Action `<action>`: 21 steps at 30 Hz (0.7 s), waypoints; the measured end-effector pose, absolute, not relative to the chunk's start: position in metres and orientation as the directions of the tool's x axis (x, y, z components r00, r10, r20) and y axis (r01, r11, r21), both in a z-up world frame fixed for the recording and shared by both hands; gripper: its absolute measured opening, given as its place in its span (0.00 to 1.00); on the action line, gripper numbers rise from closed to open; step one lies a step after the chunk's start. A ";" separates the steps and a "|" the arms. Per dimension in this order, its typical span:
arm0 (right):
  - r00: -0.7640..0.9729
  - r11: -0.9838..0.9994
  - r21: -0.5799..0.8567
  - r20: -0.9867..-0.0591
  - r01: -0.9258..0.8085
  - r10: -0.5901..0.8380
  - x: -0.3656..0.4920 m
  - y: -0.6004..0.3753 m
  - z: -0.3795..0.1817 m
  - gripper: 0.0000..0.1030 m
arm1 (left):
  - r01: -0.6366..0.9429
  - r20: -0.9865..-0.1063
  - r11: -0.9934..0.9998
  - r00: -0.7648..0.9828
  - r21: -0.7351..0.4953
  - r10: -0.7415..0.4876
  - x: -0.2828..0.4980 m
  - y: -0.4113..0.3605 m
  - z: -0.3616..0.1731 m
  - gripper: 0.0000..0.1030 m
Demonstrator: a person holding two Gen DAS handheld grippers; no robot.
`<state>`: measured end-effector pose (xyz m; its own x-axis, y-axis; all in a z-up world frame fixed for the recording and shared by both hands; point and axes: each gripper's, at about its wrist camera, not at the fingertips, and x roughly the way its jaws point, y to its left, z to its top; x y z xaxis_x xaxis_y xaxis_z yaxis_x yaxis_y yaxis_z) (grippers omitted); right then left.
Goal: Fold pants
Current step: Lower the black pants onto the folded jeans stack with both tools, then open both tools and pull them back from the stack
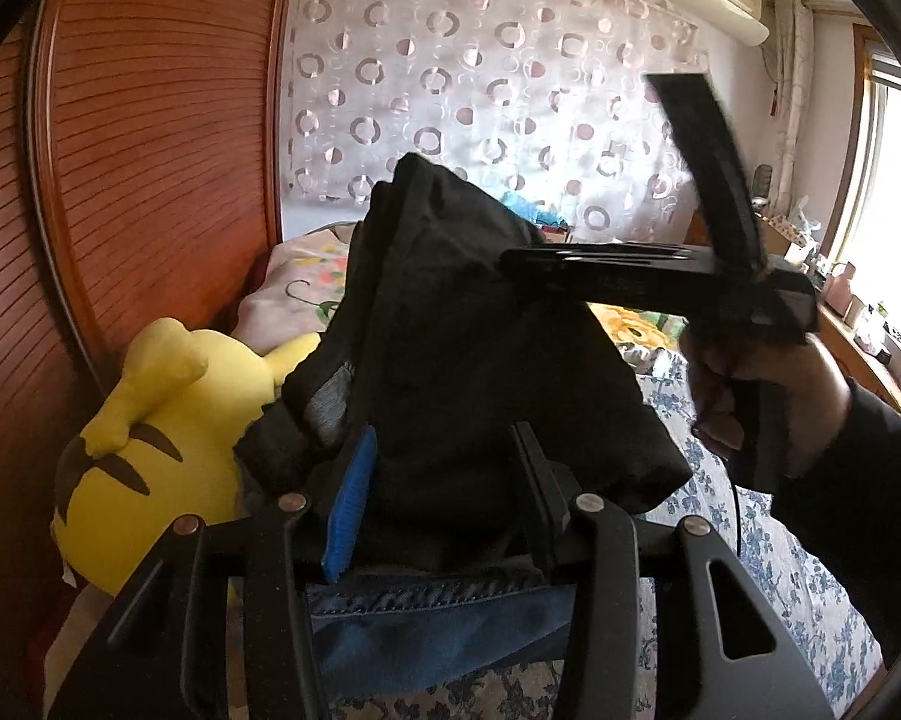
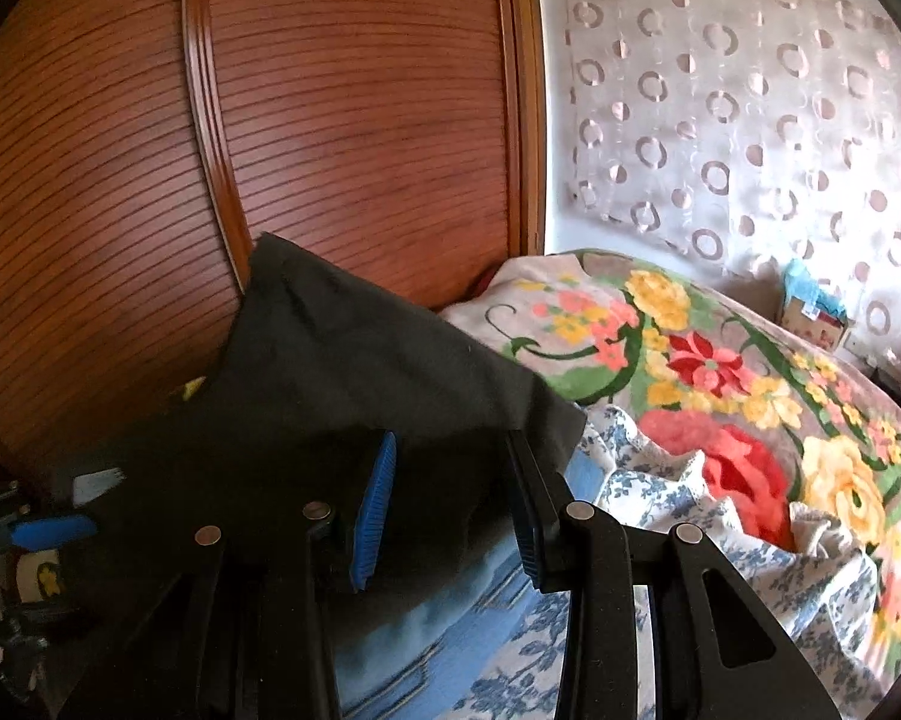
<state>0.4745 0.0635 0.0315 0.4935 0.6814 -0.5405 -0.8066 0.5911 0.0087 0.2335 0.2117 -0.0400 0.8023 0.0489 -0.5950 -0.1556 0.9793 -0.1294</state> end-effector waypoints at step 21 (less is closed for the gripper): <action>0.513 0.591 0.013 -0.481 -0.807 0.711 0.372 0.004 0.046 0.47 | -0.184 -0.542 0.982 0.830 -0.043 0.132 0.177 0.200 -0.014 0.95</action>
<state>0.3720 0.0036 0.0463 0.5128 0.7112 -0.4808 -0.8068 0.5907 0.0133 0.1769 0.1998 -0.0139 0.8300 0.1318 -0.5420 -0.1842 0.9819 -0.0432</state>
